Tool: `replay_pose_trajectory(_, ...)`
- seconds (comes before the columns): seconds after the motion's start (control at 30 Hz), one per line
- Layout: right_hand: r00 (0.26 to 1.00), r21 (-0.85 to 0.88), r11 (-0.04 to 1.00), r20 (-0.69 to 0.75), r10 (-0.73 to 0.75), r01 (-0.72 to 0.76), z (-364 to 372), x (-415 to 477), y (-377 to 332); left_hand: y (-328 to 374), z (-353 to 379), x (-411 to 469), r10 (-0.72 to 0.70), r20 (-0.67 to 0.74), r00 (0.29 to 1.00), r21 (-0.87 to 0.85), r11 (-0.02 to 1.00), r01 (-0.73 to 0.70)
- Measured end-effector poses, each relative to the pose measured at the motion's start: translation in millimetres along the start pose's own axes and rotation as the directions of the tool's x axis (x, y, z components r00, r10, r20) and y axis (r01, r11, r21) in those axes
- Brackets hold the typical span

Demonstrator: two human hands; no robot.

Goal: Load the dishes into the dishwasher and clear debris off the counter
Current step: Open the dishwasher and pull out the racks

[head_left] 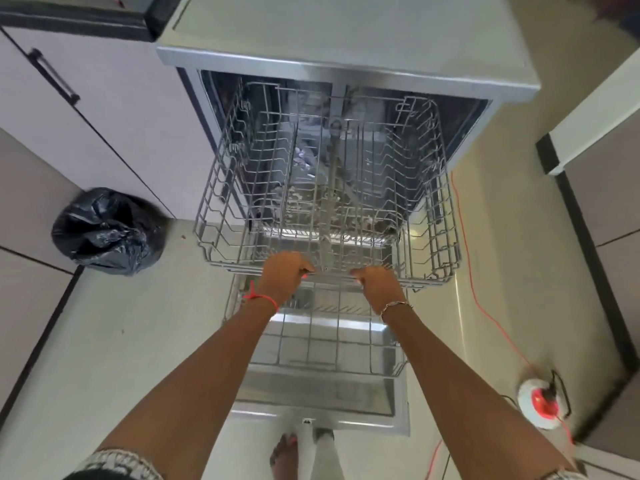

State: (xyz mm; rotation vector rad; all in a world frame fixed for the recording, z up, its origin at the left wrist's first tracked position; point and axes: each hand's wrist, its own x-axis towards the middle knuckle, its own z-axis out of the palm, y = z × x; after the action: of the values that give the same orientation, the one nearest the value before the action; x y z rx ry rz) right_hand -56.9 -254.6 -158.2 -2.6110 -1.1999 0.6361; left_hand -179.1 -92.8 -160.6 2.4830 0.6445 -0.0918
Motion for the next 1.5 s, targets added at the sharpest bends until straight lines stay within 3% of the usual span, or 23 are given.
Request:
replay_pose_trajectory(0.4, 0.998, 0.029, 0.998, 0.035, 0.054, -0.055, 49.1, -119.5, -15.6, 7.3, 34.4, -123.5, -0.041, 0.030, 0.999, -0.012, 0.999, 0.041)
replay_pose_trajectory(0.5, 0.999, 0.023, 0.999, 0.032, 0.041, -0.041, 53.8, -129.2, -20.4, 9.8, 35.0, -136.2, -0.084, -0.027, 0.996, -0.076, 0.994, 0.082)
replay_pose_trajectory(0.77, 0.996, -0.056, 0.998, 0.079, 0.036, -0.032, 47.0, -137.4, -28.3, 17.5, 37.5, -146.5, -0.107, -0.022, 0.994, -0.091, 0.990, 0.104)
replay_pose_trajectory(0.9, 0.985, -0.155, 0.988, 0.171, 0.014, 0.013, 41.9, -143.1, -36.7, 15.8, 35.1, -163.5, -0.058, 0.135, 0.989, -0.089, 0.994, 0.070)
replay_pose_trajectory(1.03, 0.948, -0.188, 0.982, 0.313, 0.049, 0.011, 22.9, -146.8, -52.2, 23.3, 19.6, -178.9, -0.030, 0.240, 0.970, 0.064, 0.998, 0.015)
replay_pose_trajectory(1.17, 0.923, -0.118, 0.993, 0.383, 0.049, -0.004, -6.6, -153.0, -80.8, 25.6, -16.7, -197.6, -0.062, 0.140, 0.988, 0.121, 0.992, 0.045)
replay_pose_trajectory(1.5, 0.913, -0.118, 0.968, 0.374, -0.162, 0.220, -71.6, -114.6, -211.1, -15.1, -140.0, -235.1, -0.082, -0.091, 0.993, 0.222, 0.970, 0.100)
